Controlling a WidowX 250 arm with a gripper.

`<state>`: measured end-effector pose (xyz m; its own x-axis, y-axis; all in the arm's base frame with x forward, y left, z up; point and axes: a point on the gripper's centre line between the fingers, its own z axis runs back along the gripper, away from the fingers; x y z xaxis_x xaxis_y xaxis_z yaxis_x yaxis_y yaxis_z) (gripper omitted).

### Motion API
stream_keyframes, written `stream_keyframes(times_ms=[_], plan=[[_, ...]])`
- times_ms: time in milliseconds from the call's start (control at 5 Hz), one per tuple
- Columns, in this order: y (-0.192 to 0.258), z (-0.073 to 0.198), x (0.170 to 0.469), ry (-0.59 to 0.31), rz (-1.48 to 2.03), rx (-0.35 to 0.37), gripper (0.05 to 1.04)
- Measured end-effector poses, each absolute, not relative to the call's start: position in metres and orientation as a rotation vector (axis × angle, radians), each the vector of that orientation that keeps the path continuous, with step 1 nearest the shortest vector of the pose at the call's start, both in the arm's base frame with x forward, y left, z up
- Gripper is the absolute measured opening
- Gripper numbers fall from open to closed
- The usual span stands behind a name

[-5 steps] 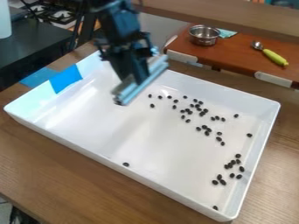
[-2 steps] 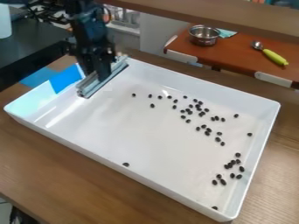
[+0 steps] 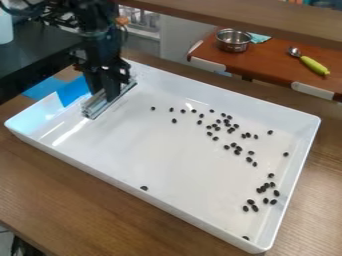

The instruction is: Sweep into pile

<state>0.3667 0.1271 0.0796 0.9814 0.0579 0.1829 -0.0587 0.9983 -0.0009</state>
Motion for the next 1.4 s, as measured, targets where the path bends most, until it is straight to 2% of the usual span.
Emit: stream_keyframes(times_ms=[400, 600, 800, 1400], plan=[[0.11, 0.056, 0.376, -0.131, 0.044, 0.077, 0.351], [0.098, 0.055, 0.381, -0.13, 0.025, 0.12, 0.351], [0.09, 0.054, 0.383, -0.12, 0.008, 0.128, 0.351], [0.02, 0.051, 0.381, -0.068, -0.063, 0.041, 0.351]])
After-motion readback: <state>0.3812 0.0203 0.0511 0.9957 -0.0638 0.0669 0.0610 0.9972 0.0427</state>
